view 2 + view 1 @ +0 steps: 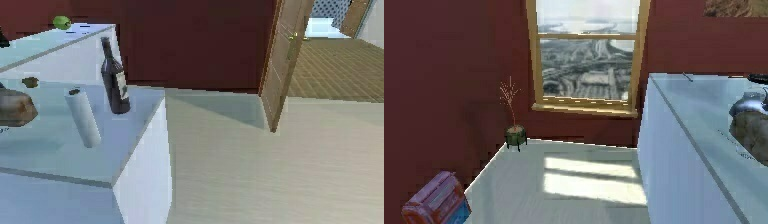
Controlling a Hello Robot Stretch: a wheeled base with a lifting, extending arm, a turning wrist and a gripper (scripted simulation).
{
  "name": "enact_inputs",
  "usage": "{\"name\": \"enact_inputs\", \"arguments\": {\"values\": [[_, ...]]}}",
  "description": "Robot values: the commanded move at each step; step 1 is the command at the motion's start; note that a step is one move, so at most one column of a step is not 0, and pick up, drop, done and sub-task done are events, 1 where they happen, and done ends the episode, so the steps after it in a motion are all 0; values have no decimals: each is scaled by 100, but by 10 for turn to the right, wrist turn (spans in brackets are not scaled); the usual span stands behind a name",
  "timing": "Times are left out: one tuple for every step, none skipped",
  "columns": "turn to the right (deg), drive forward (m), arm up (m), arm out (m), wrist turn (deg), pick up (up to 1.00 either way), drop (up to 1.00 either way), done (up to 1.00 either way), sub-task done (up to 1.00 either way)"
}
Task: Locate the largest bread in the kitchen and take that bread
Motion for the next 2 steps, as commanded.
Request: {"name": "enact_inputs", "arguments": {"values": [[60, 0, 0, 0, 0, 0, 0, 0, 0], [0, 70, 0, 0, 0, 0, 0, 0, 0]]}}
